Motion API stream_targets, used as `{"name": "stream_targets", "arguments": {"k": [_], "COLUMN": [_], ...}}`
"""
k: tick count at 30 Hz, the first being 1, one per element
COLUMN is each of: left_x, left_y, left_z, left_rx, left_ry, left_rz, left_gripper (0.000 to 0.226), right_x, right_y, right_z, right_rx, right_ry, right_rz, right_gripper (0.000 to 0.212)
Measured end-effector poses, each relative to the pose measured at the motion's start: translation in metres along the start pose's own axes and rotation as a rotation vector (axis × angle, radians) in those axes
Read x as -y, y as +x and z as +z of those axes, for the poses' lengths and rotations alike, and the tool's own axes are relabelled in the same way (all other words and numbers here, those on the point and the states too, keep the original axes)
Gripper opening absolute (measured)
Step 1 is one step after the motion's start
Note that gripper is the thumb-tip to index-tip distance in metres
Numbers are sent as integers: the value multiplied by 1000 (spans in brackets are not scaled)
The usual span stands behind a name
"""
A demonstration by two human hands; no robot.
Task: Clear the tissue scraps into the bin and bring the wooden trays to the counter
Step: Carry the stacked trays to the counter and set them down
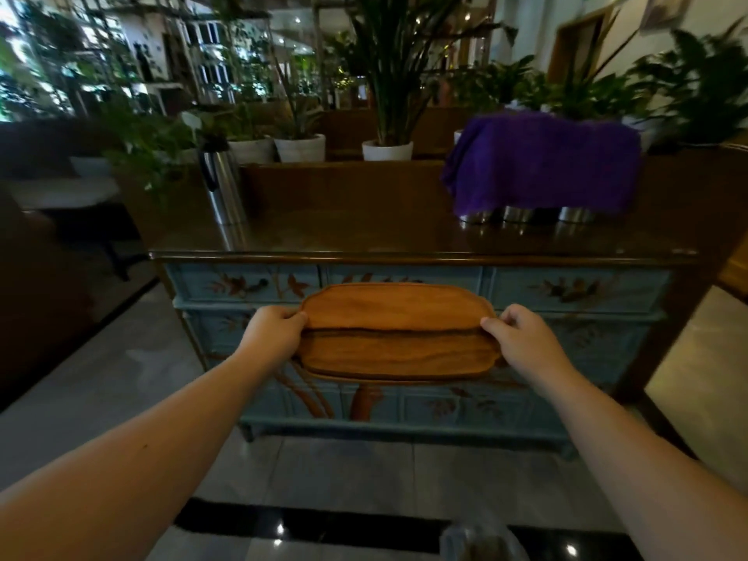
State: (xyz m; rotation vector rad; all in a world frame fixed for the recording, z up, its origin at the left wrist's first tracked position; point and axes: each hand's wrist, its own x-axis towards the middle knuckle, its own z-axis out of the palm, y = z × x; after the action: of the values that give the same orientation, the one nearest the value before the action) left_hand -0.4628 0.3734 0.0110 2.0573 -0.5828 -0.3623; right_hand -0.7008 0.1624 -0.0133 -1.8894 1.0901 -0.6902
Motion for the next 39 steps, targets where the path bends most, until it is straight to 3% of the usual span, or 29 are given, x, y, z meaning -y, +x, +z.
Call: {"name": "stream_targets", "arguments": {"k": [12, 17, 28, 34, 39], "left_x": [-1, 11, 18, 25, 21], "left_y": [166, 261, 478, 537, 577], "left_z": [3, 3, -8, -3, -1], "left_rx": [-182, -142, 26, 172, 164], "left_ry": [-60, -24, -51, -117, -73], "left_rz": [-35, -6, 86, -21, -54], "left_gripper": [19, 27, 20, 20, 17], "right_x": [47, 59, 105, 110, 119], "right_y": [187, 247, 372, 411, 458], "right_z": [79, 127, 213, 243, 259], "right_rx": [146, 130, 67, 109, 157], "right_ry": [-5, -47, -45, -43, -31], "right_rz": [-61, -39, 55, 130, 166], "right_gripper": [28, 29, 21, 20, 21]}}
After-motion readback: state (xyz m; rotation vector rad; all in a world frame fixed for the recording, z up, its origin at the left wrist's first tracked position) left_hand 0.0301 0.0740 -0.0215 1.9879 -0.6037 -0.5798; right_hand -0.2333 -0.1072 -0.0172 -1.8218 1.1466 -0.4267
